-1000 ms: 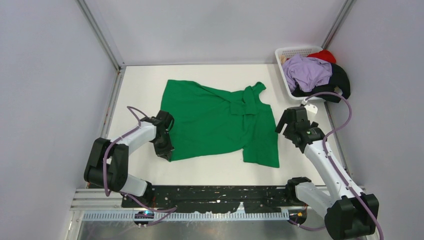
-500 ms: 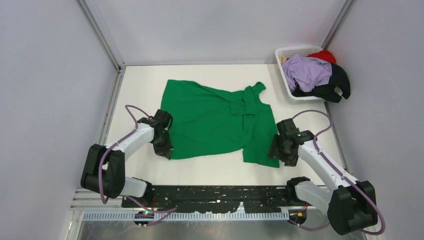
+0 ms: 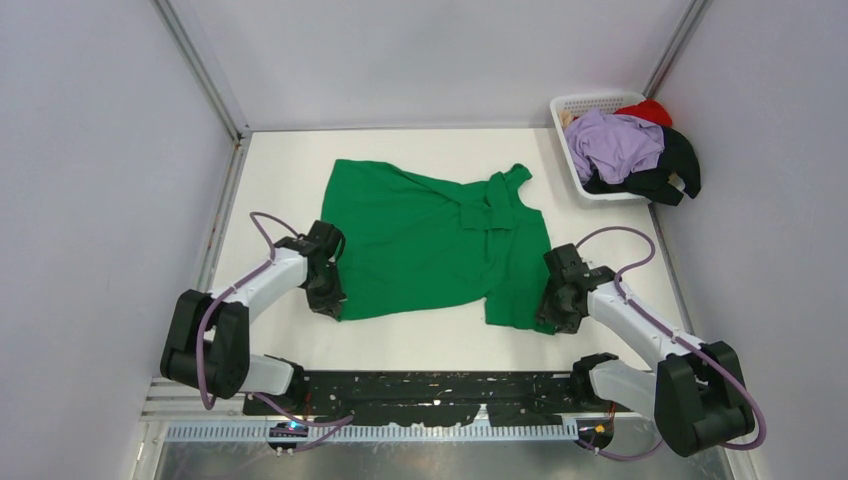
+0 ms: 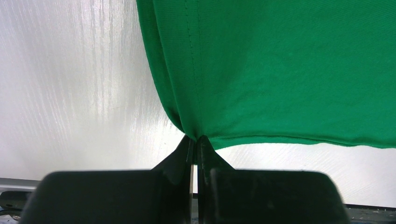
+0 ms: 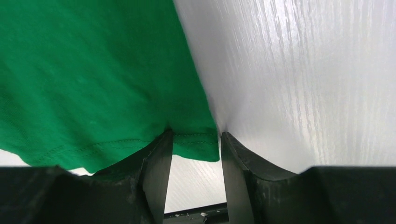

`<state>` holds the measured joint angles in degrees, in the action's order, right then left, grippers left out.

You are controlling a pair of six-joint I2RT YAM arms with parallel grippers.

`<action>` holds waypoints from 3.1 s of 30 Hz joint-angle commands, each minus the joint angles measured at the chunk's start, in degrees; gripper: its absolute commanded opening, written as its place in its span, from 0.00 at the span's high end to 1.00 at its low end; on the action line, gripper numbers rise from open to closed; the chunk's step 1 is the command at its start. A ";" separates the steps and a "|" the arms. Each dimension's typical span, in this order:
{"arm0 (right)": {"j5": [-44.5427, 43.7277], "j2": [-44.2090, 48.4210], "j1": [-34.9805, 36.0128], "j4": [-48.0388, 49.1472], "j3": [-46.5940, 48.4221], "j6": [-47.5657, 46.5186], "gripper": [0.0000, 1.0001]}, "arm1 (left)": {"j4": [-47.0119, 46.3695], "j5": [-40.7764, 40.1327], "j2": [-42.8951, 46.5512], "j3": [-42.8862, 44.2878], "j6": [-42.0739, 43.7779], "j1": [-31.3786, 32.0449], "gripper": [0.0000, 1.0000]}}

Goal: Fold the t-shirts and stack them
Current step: Flatten out the tshirt

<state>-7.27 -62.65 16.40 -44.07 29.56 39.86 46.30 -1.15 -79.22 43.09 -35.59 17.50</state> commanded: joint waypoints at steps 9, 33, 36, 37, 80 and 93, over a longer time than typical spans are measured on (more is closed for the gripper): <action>-0.32 -2.24 1.27 9.55 -1.09 3.93 0.77 | 1.04 0.69 2.72 0.44 -0.86 0.04 1.00; -13.09 14.22 -0.14 43.11 26.77 -10.86 0.95 | 0.36 4.30 23.79 33.32 0.03 -1.92 1.00; -14.47 14.84 -0.20 44.76 32.90 -14.26 0.95 | 2.94 0.84 23.19 44.54 1.21 -1.94 1.00; -14.49 14.80 -0.22 44.64 36.31 -16.27 0.95 | 3.60 -1.73 23.29 47.65 0.85 -1.94 1.00; -21.59 11.26 -0.27 34.18 44.98 -36.04 0.95 | -7.64 -31.11 11.75 46.22 11.95 -2.37 1.00; -8.61 -35.09 -2.45 45.92 43.95 -24.24 0.95 | -0.09 -22.11 -43.63 73.14 7.46 -9.59 1.00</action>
<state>-19.07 -89.01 14.31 -5.67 66.57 11.49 40.49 -24.38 -115.96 100.51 -25.28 9.28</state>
